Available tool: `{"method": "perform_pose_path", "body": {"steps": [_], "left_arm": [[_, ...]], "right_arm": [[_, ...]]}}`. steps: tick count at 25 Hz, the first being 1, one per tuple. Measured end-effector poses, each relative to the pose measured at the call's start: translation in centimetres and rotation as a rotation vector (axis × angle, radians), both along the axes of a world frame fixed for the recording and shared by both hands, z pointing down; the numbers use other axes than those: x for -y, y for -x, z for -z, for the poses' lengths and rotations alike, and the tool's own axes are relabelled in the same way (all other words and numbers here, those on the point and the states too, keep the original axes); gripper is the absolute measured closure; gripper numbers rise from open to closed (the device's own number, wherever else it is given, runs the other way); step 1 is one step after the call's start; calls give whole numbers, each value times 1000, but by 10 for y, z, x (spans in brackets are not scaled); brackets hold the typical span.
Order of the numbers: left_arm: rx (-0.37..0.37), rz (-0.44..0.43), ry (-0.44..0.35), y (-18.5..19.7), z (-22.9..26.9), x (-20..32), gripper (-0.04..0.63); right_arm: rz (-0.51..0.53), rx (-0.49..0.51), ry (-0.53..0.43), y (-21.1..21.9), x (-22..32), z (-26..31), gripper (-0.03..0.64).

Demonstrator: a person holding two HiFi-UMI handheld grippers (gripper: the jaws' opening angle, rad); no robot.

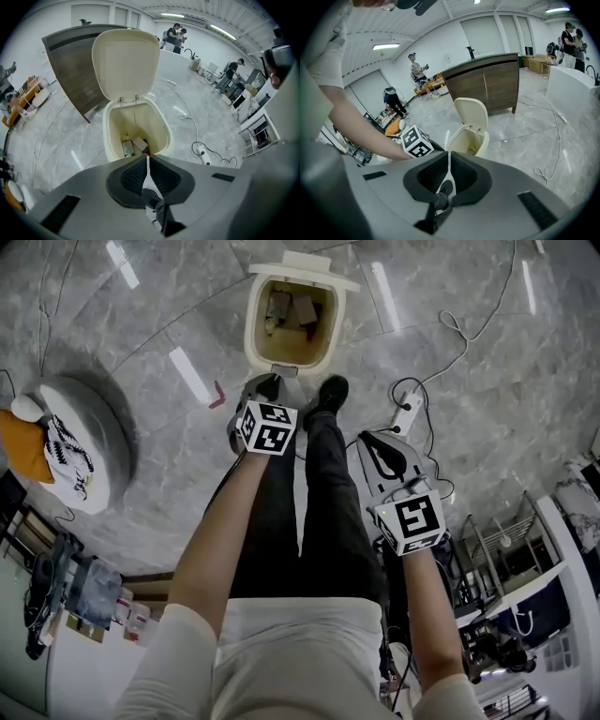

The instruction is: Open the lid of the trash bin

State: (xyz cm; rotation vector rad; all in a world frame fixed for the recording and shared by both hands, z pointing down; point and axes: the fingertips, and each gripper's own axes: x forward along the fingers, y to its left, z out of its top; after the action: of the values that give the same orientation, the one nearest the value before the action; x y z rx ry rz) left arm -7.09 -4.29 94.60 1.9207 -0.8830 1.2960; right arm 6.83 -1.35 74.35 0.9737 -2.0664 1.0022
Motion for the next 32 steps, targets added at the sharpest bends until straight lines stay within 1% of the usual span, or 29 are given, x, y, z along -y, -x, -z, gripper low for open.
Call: {"method": "perform_pose_path", "body": {"steps": [5,11,15,19,22,27,32], "left_arm": [[-25,38,-5,6,30,1,575],[-50,56,-11,10,78,-3,575],[-71,52,-24,11,114,-4,575],[-122,18,-79,4,161,6,575],[-141,-7,-109,4,196,7,575],[-174,13,-175,10,251,10,575],[-200,23,-222,17,295,6,575]], "right_arm": [[3,-7,-30,0,5,17,580],[32,-27,-71,2,12,48,580],[38,-39,-94,1,20,74,580],[-2,-11,-104,-2,30,104,580],[-28,4,-112,-3,32,124,580],[-38,24,-125,-5,34,154,580],[-5,10,-166,-6,29,179,580]]}}
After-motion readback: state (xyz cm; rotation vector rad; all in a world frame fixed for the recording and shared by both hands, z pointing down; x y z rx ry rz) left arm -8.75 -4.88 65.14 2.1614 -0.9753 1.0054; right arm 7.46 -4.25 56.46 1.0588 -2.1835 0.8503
